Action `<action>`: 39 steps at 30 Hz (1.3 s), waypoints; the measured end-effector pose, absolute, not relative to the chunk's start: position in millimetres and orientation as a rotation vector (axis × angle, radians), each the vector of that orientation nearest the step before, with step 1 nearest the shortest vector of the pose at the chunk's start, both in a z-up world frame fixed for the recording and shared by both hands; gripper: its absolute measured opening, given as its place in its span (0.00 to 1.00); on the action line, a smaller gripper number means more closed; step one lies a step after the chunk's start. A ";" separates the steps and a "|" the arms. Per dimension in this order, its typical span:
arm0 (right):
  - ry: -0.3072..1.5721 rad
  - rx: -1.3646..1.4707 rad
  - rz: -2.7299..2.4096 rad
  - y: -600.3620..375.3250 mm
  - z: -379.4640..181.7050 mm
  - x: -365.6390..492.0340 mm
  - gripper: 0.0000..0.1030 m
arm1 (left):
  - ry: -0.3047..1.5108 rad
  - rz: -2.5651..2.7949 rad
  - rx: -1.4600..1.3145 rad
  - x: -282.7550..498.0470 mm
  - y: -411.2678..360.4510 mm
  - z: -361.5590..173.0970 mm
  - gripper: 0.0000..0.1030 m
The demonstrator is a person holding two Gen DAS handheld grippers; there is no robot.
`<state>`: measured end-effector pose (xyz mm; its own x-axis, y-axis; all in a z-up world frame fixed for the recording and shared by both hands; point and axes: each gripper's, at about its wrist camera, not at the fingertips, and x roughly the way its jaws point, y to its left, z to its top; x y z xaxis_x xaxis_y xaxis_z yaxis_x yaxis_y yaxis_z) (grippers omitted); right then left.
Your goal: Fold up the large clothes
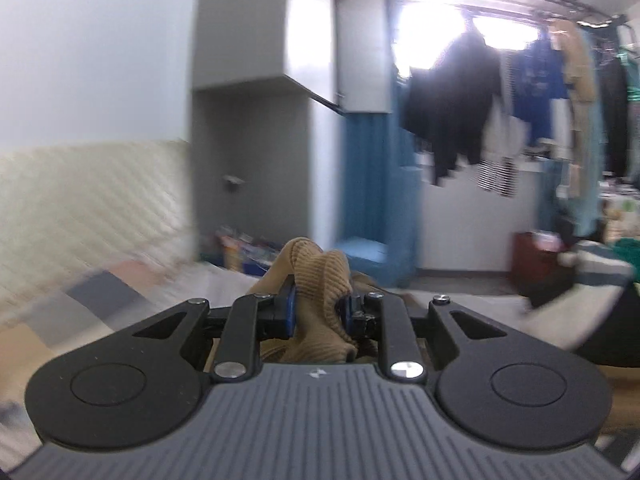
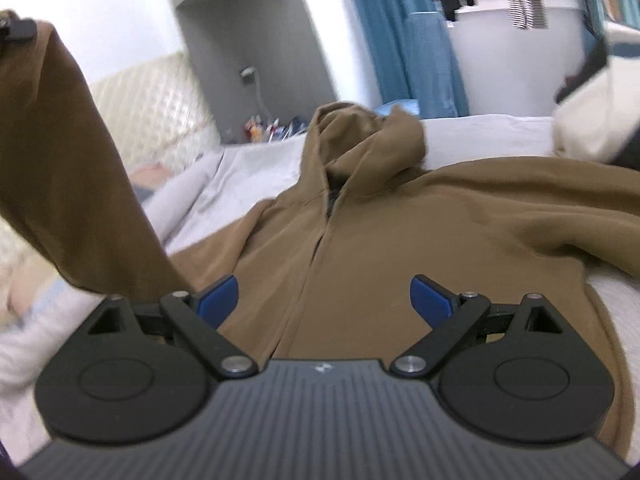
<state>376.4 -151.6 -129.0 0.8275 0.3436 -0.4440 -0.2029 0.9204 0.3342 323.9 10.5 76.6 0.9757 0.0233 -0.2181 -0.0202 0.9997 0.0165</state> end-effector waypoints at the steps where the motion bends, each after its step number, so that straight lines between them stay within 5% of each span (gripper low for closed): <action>1: 0.508 0.299 0.285 -161.6 -127.3 374.6 0.91 | 0.237 0.000 0.007 319.9 -3.5 70.1 0.24; 18: 0.425 0.493 0.140 -288.9 -126.5 368.1 0.92 | 0.639 -0.209 -0.194 314.7 -126.2 -148.2 0.26; 21: 0.448 0.502 0.161 -287.8 -129.9 369.4 0.92 | 0.672 -0.231 -0.199 317.2 -125.7 -158.6 0.32; 25: 0.479 0.477 0.220 -276.5 -130.5 372.2 0.92 | 0.725 -0.300 -0.222 313.6 -114.0 -159.3 0.66; 39: 0.656 0.379 0.394 -217.4 -147.3 382.2 0.91 | 0.655 -0.174 -0.306 315.5 26.0 -132.4 0.69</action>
